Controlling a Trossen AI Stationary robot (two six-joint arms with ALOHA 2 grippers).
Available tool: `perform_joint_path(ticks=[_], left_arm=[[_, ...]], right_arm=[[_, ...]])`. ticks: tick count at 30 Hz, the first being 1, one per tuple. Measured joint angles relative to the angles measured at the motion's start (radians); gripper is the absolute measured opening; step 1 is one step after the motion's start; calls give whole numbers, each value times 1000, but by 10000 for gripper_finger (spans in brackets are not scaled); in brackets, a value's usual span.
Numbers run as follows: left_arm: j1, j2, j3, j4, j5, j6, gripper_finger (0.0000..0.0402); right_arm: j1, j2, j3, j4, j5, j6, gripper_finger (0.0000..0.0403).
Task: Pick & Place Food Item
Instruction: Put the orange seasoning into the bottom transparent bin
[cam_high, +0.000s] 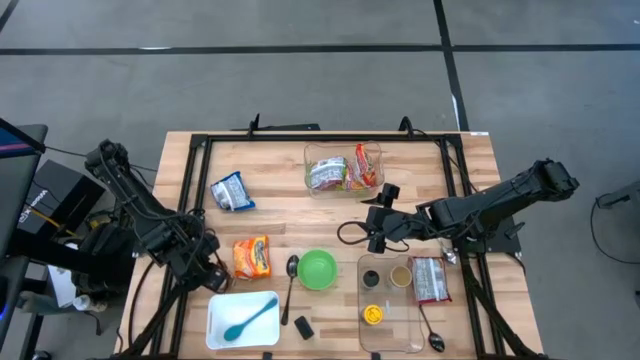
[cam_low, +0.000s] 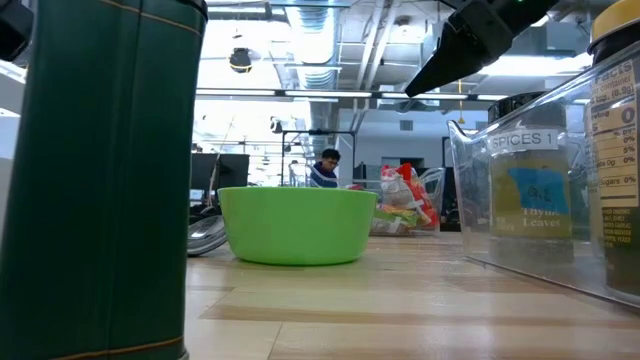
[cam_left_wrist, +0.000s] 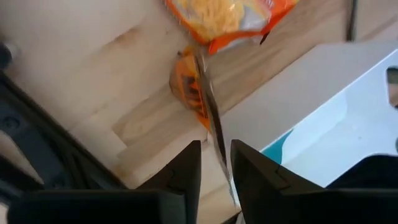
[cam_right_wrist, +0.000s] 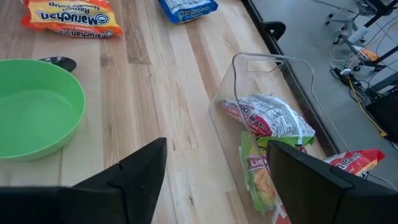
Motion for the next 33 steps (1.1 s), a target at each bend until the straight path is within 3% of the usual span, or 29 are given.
perform_joint_path(ticks=[23,33], left_arm=[[0,0,-1,-4,-26,5,3],[0,0,-1,-6,-26,85,0]], right_arm=[[0,0,0,0,0,1,270],[0,0,0,0,0,-1,270]])
